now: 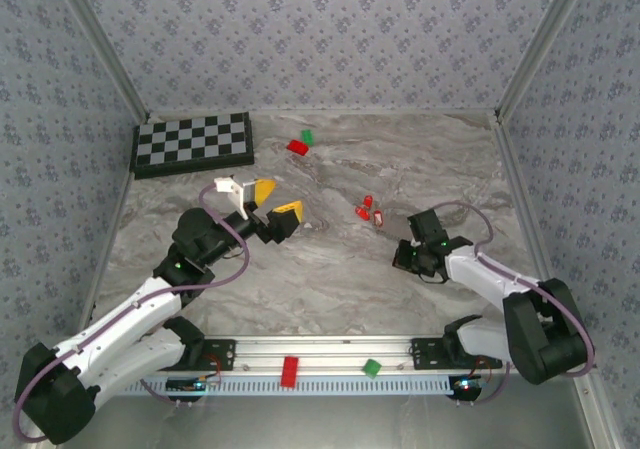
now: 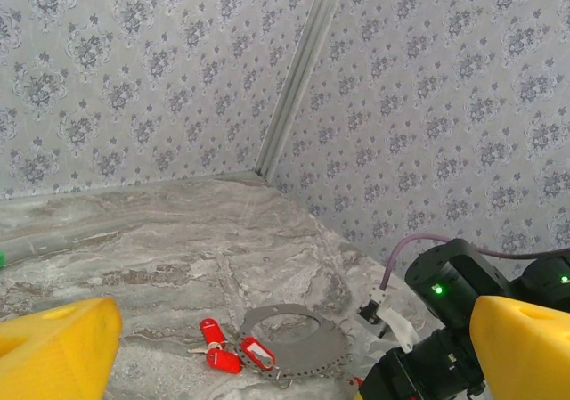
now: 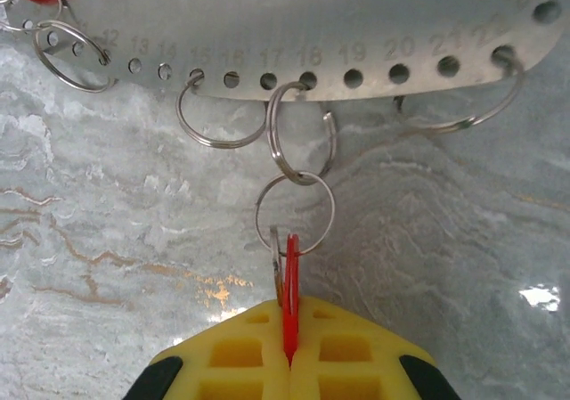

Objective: Put the keys on the keyring

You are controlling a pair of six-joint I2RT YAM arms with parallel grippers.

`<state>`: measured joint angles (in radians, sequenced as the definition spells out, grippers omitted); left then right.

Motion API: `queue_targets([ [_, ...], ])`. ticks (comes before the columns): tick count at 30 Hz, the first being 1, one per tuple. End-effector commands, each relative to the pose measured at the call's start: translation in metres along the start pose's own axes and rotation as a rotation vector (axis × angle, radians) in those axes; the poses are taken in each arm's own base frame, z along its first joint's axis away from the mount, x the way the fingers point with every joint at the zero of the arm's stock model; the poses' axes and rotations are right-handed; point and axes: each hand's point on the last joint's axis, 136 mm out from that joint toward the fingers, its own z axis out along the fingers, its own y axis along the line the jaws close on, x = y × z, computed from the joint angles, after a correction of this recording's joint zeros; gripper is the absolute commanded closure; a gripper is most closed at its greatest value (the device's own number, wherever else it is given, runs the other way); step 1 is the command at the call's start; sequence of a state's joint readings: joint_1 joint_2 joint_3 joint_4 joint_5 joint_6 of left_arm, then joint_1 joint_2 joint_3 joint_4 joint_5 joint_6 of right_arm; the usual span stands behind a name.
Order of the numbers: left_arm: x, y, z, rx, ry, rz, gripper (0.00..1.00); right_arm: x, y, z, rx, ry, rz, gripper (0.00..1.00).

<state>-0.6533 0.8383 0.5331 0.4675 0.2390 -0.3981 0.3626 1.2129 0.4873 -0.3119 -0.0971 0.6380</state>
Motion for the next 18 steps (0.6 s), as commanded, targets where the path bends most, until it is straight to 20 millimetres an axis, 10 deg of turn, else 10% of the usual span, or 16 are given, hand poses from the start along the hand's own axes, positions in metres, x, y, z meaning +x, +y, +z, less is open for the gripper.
queue_targets([
  [1,-0.007,-0.004,-0.001,0.023,-0.029,-0.007,0.00,0.004,-0.004,-0.005,0.014,-0.002,0.022,0.99],
  [12,-0.007,-0.005,-0.001,0.029,-0.029,-0.004,0.00,0.013,-0.008,-0.028,0.009,-0.028,0.042,0.61],
  [18,-0.005,-0.002,0.001,0.020,-0.022,-0.010,0.00,0.006,-0.010,-0.059,0.007,-0.106,0.041,0.56],
])
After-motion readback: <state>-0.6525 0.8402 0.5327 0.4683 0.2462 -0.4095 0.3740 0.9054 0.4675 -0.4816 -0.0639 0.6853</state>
